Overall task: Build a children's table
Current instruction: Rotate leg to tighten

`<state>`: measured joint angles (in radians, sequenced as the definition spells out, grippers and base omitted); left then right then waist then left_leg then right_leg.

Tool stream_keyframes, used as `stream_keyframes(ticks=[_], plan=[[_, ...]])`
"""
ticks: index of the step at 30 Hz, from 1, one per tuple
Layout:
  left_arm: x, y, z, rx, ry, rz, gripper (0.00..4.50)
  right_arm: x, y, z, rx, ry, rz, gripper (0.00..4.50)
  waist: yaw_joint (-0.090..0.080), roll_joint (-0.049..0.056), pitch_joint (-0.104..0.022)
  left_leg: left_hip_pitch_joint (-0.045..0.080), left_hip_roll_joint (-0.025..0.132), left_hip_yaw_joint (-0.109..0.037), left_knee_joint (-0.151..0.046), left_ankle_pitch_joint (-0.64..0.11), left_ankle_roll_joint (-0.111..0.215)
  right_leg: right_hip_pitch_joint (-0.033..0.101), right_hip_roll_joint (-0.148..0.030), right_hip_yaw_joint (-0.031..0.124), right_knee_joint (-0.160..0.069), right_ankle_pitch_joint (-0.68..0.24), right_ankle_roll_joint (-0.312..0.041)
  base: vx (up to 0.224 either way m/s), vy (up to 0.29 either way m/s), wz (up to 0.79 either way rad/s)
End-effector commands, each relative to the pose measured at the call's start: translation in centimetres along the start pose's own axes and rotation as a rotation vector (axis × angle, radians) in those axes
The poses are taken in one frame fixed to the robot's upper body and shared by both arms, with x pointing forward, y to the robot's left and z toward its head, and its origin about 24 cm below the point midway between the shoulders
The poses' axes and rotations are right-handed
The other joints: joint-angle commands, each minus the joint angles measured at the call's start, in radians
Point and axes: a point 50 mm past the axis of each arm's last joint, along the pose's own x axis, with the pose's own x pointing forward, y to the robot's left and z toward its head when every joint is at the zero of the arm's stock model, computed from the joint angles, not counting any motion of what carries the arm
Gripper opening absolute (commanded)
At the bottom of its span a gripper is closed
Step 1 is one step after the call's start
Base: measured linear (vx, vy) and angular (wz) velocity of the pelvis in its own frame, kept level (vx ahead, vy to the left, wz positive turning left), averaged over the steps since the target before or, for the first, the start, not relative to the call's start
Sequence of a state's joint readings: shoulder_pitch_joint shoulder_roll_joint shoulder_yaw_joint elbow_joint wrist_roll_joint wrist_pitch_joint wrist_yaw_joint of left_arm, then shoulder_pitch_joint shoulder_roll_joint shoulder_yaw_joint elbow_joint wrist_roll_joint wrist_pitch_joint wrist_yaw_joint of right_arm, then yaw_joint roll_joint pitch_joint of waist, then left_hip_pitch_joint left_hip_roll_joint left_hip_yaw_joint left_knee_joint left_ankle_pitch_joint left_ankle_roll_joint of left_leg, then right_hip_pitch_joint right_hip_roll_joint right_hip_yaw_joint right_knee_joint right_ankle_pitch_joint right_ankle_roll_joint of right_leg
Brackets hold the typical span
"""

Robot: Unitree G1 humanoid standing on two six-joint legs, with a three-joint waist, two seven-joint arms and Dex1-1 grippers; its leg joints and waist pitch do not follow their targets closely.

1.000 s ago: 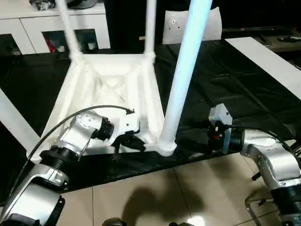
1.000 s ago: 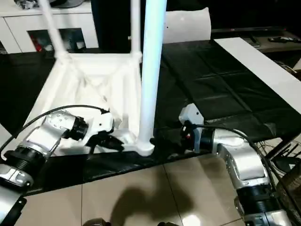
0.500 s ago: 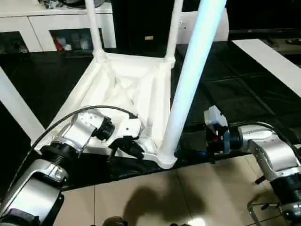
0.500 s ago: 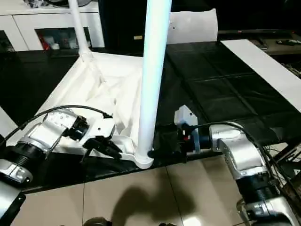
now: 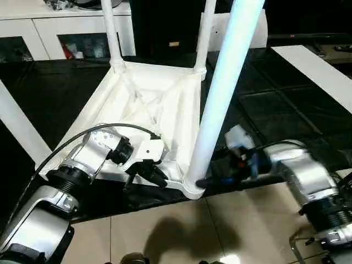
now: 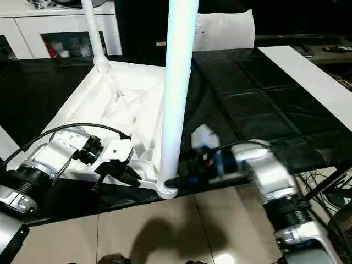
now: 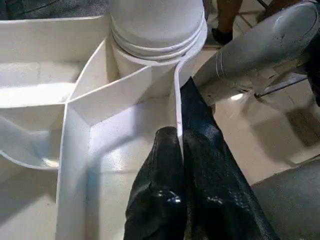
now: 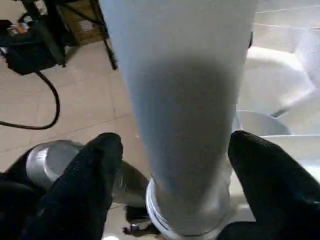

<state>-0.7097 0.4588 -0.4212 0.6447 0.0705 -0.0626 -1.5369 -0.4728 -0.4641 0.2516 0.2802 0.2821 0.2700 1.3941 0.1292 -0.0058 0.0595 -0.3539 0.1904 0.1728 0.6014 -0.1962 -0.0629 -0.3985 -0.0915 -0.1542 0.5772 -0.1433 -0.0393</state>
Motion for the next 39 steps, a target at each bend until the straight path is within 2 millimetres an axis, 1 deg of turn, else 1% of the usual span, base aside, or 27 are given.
stream_keyframes(ticks=[1,2,3,4,9,10,13,14,19,20,21,24,25,26,27,28,29,30,31,32,33,34,35,36,37,38,39], plan=[[0.5,-0.1,0.7,0.049,0.027,-0.079,0.00,0.1,-0.3,0.6,-0.021,0.002,0.011,3.20,-0.006,0.000,-0.078,0.009,0.056,-0.014,-0.071,-0.170,0.040,0.057,-0.083,0.071,-0.070,-0.375,-0.122,0.000,0.000,0.00],[0.4,-0.1,0.7,0.049,0.028,-0.077,0.00,0.3,-0.3,0.7,-0.016,-0.005,0.017,3.11,-0.006,0.003,-0.078,0.009,0.056,-0.014,-0.071,-0.173,0.039,0.057,-0.083,0.071,-0.071,-0.377,-0.121,0.000,0.000,0.00],[0.3,-0.1,0.7,0.047,0.028,-0.075,0.00,0.5,-0.4,0.7,-0.012,-0.010,0.021,3.06,-0.007,0.000,-0.078,0.008,0.055,-0.014,-0.071,-0.178,0.036,0.058,-0.083,0.070,-0.072,-0.380,-0.119,0.000,0.000,0.00],[0.2,-0.1,0.6,0.045,0.028,-0.074,0.00,0.8,-0.4,0.8,-0.002,-0.018,0.032,3.00,-0.007,0.006,-0.077,0.009,0.055,-0.015,-0.071,-0.182,0.032,0.058,-0.083,0.070,-0.072,-0.385,-0.118,0.000,0.000,0.00],[0.2,-0.2,0.6,0.041,0.028,-0.075,0.00,1.3,0.0,0.5,0.028,-0.026,0.059,2.55,-0.006,0.005,-0.080,0.009,0.058,-0.016,-0.072,-0.175,0.030,0.059,-0.081,0.072,-0.065,-0.334,-0.134,0.000,0.000,0.00],[0.2,-0.2,0.6,0.038,0.026,-0.074,0.00,1.5,0.1,0.5,0.037,-0.035,0.062,2.44,-0.005,0.010,-0.080,0.009,0.057,-0.015,-0.072,-0.175,0.029,0.059,-0.082,0.073,-0.064,-0.326,-0.139,0.000,0.000,0.00],[0.0,-0.1,0.6,0.028,0.022,-0.058,0.00,1.6,0.3,0.5,0.051,-0.053,0.068,2.17,-0.003,0.008,-0.079,0.011,0.057,-0.015,-0.072,-0.184,0.025,0.059,-0.082,0.073,-0.066,-0.340,-0.138,0.000,0.000,0.00],[0.0,-0.1,0.6,0.027,0.021,-0.057,0.00,1.6,0.3,0.5,0.052,-0.055,0.068,2.12,-0.002,0.011,-0.079,0.011,0.057,-0.015,-0.073,-0.188,0.023,0.059,-0.082,0.073,-0.069,-0.349,-0.133,0.000,0.000,0.00],[0.0,0.3,0.6,-0.024,-0.022,0.016,0.00,2.2,1.0,0.5,0.108,-0.121,0.029,2.01,0.003,0.006,-0.079,0.012,0.057,-0.016,-0.075,-0.194,0.015,0.060,-0.082,0.072,-0.069,-0.363,-0.123,0.000,0.000,0.00],[0.0,0.3,0.6,-0.040,-0.028,0.040,0.00,2.3,1.2,0.5,0.115,-0.135,0.009,2.01,0.005,0.011,-0.078,0.015,0.059,-0.016,-0.075,-0.191,0.012,0.056,-0.084,0.074,-0.070,-0.361,-0.122,0.000,0.000,0.00],[0.0,0.4,0.6,-0.049,-0.030,0.053,0.00,2.4,1.2,0.5,0.118,-0.143,-0.002,2.01,0.004,0.010,-0.076,0.015,0.060,-0.016,-0.076,-0.196,0.009,0.057,-0.084,0.075,-0.071,-0.365,-0.120,0.000,0.000,0.00],[0.0,0.7,0.7,-0.090,-0.056,0.107,0.00,2.9,1.3,0.3,0.125,-0.145,-0.089,2.01,0.000,0.010,-0.074,0.015,0.054,-0.016,-0.077,-0.221,0.000,0.057,-0.085,0.072,-0.082,-0.430,-0.094,0.000,0.000,0.00],[0.0,0.7,0.7,-0.090,-0.056,0.107,0.00,2.9,1.3,0.3,0.125,-0.145,-0.089,2.01,-0.004,0.009,-0.072,0.017,0.049,-0.017,-0.076,-0.239,-0.001,0.055,-0.084,0.066,-0.089,-0.475,-0.079,0.000,0.000,0.00],[0.4,1.1,1.0,-0.137,-0.089,0.184,0.00,3.7,1.0,0.1,0.146,-0.144,-0.221,2.01,-0.008,0.013,-0.069,0.018,0.048,-0.018,-0.077,-0.243,-0.008,0.054,-0.083,0.066,-0.093,-0.504,-0.063,0.000,0.000,0.00],[0.5,1.2,1.1,-0.157,-0.101,0.213,0.00,4.0,0.8,0.0,0.162,-0.144,-0.280,2.01,-0.014,0.012,-0.065,0.025,0.045,-0.018,-0.075,-0.271,-0.014,0.045,-0.082,0.060,-0.105,-0.552,-0.048,0.000,0.000,0.00],[0.8,1.4,1.3,-0.167,-0.104,0.249,0.00,4.3,0.6,-0.1,0.185,-0.150,-0.336,2.00,-0.020,0.011,-0.063,0.026,0.042,-0.020,-0.074,-0.291,-0.019,0.046,-0.082,0.053,-0.108,-0.581,-0.039,0.000,0.000,0.00],[1.2,1.7,1.5,-0.196,-0.117,0.306,0.00,4.9,0.2,-0.1,0.211,-0.163,-0.433,1.99,-0.033,0.012,-0.063,0.025,0.038,-0.024,-0.072,-0.308,-0.028,0.049,-0.080,0.043,-0.117,-0.624,-0.011,0.000,0.000,0.00],[1.3,1.7,1.5,-0.198,-0.117,0.309,0.00,4.9,0.2,-0.1,0.213,-0.163,-0.438,1.99,-0.039,0.013,-0.062,0.027,0.036,-0.025,-0.070,-0.320,-0.030,0.047,-0.078,0.037,-0.122,-0.641,0.001,0.000,0.000,0.00],[1.5,2.0,1.8,-0.215,-0.127,0.358,0.00,5.3,-0.2,-0.1,0.249,-0.174,-0.509,1.99,-0.053,0.018,-0.060,0.032,0.034,-0.030,-0.066,-0.356,-0.029,0.047,-0.078,0.022,-0.135,-0.671,0.025,0.000,0.000,0.00],[1.9,2.6,2.3,-0.251,-0.151,0.435,0.00,5.9,-0.8,0.1,0.299,-0.186,-0.611,1.98,-0.072,0.023,-0.055,0.034,0.040,-0.035,-0.067,-0.397,-0.027,0.051,-0.076,0.007,-0.146,-0.674,0.036,0.000,0.000,0.00],[1.9,2.7,2.4,-0.256,-0.154,0.444,0.00,6.0,-0.9,0.1,0.306,-0.188,-0.624,1.98,-0.082,0.029,-0.055,0.030,0.047,-0.041,-0.071,-0.423,-0.028,0.060,-0.074,-0.002,-0.145,-0.661,0.039,0.000,0.000,0.00],[2.1,3.0,2.7,-0.270,-0.167,0.468,0.00,6.2,-1.1,0.2,0.329,-0.196,-0.664,1.98,-0.102,0.039,-0.059,0.025,0.068,-0.055,-0.084,-0.495,-0.027,0.080,-0.076,-0.011,-0.135,-0.613,0.041,0.000,0.000,0.00],[2.2,3.2,2.9,-0.280,-0.176,0.490,0.00,6.4,-1.4,0.2,0.345,-0.201,-0.692,1.98,-0.116,0.045,-0.060,0.013,0.097,-0.068,-0.112,-0.565,-0.024,0.097,-0.074,0.011,-0.093,-0.503,0.021,0.000,0.000,0.00],[2.3,3.5,3.1,-0.291,-0.185,0.523,0.00,6.7,-1.6,0.4,0.360,-0.206,-0.723,1.98,-0.119,0.051,-0.061,0.011,0.102,-0.071,-0.120,-0.586,-0.032,0.100,-0.077,0.024,-0.075,-0.449,0.003,0.000,0.000,0.00],[2.3,4.3,3.9,-0.320,-0.213,0.613,0.00,7.5,-2.4,0.9,0.405,-0.230,-0.810,1.98,-0.128,0.036,-0.061,0.028,0.078,-0.057,-0.109,-0.583,-0.046,0.076,-0.085,0.034,-0.095,-0.451,-0.025,0.000,0.000,0.00],[2.3,5.0,4.5,-0.338,-0.234,0.686,0.00,8.1,-3.0,1.3,0.432,-0.241,-0.871,1.98,-0.137,0.022,-0.058,0.037,0.031,-0.041,-0.068,-0.494,-0.045,0.052,-0.098,0.017,-0.134,-0.605,-0.023,0.000,0.000,0.00],[2.3,5.2,4.8,-0.345,-0.243,0.712,0.00,8.4,-3.3,1.5,0.442,-0.243,-0.897,1.98,-0.139,0.015,-0.058,0.041,0.002,-0.027,-0.035,-0.376,-0.019,0.047,-0.101,-0.006,-0.162,-0.716,0.018,0.000,0.000,0.00]])
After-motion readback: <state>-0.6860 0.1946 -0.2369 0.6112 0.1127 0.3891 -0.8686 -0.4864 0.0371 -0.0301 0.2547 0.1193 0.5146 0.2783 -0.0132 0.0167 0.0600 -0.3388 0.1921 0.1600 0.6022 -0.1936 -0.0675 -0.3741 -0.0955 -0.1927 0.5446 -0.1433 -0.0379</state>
